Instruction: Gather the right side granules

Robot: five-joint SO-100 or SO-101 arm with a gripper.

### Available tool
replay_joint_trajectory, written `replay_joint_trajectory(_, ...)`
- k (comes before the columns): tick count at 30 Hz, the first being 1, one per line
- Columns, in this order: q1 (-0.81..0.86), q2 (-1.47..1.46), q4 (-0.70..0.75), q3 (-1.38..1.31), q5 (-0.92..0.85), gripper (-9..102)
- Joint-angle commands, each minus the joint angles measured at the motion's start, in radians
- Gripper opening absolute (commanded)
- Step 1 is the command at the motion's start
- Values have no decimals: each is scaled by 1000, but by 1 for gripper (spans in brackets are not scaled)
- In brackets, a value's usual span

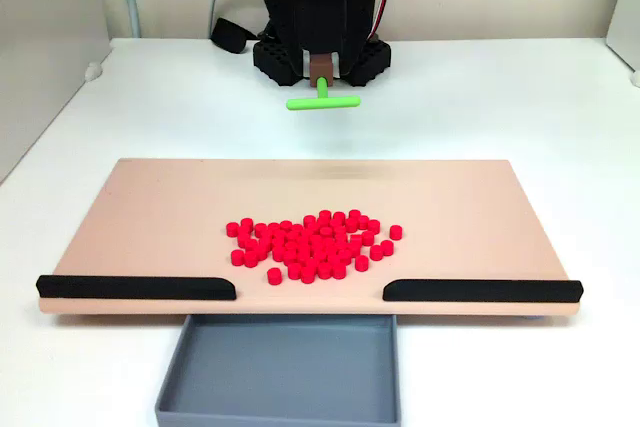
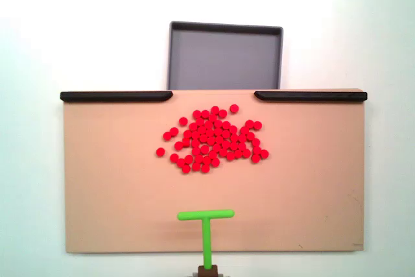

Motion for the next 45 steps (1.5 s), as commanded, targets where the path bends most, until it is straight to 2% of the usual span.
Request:
replay_joint_trajectory(1, 21, -25, -11, -34, -35, 0)
replay_joint_trajectory(45, 28, -32, -11, -34, -17, 0)
